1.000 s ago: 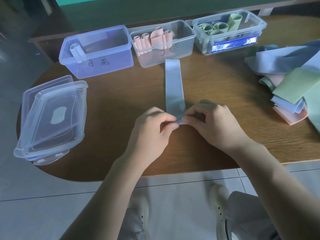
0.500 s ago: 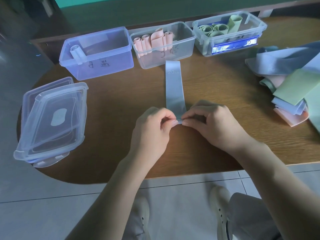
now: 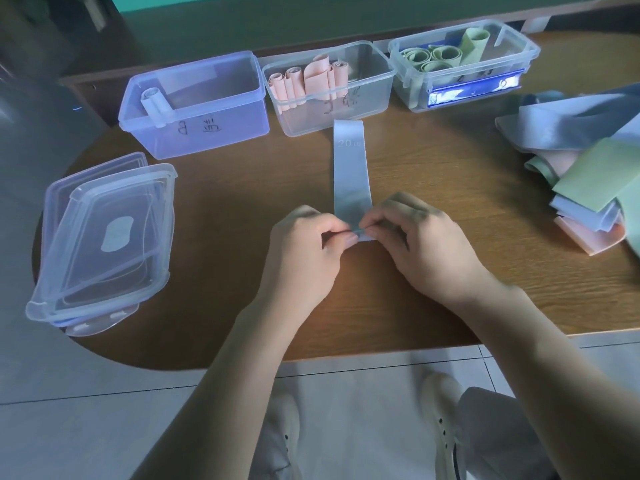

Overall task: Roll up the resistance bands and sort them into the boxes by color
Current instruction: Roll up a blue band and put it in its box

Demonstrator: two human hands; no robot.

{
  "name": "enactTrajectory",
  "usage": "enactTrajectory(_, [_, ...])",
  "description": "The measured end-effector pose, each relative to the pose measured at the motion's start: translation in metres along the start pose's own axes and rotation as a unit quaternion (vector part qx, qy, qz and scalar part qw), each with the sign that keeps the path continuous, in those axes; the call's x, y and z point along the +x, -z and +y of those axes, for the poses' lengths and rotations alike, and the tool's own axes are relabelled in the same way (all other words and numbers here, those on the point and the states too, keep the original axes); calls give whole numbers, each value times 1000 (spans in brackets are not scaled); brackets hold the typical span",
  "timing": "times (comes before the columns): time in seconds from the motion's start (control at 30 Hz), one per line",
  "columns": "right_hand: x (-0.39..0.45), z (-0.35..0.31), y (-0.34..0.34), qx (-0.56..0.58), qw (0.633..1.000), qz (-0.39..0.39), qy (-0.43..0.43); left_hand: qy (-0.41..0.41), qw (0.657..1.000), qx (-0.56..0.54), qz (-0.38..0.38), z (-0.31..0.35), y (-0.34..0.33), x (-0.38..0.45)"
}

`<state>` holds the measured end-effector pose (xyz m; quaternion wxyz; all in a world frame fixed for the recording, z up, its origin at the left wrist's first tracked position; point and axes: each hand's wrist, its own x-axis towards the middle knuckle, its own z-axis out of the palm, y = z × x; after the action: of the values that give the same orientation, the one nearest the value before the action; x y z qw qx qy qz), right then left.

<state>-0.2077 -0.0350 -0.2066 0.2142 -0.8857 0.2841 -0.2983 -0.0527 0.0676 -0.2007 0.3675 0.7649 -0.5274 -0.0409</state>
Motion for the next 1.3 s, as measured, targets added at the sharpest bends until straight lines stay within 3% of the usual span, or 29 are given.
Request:
enactTrajectory(0.17, [0,1,5,7,999,-36,-8,47,998,-48,-5,1,1,2])
enactTrajectory(0.4, [6,3,5,-10,999,-24,-42,1,999,-32,9,-1,0,1])
enactTrajectory(0.53, [8,5,1,-36,999,-6,-34,4,1000,-23,-17,-3,4,4])
enactTrajectory(0.7, [8,0,-5,-33,998,42,-19,12,1000,-12,4,-3,2,10])
enactTrajectory(1.0, [12,7,0,-33,999,5,-22,17,998,-32,51,-2,-8,14])
enactTrajectory(1.3, [19,7,-1,-87,996,10,-14,2,1000,13,17,-4,-10,16])
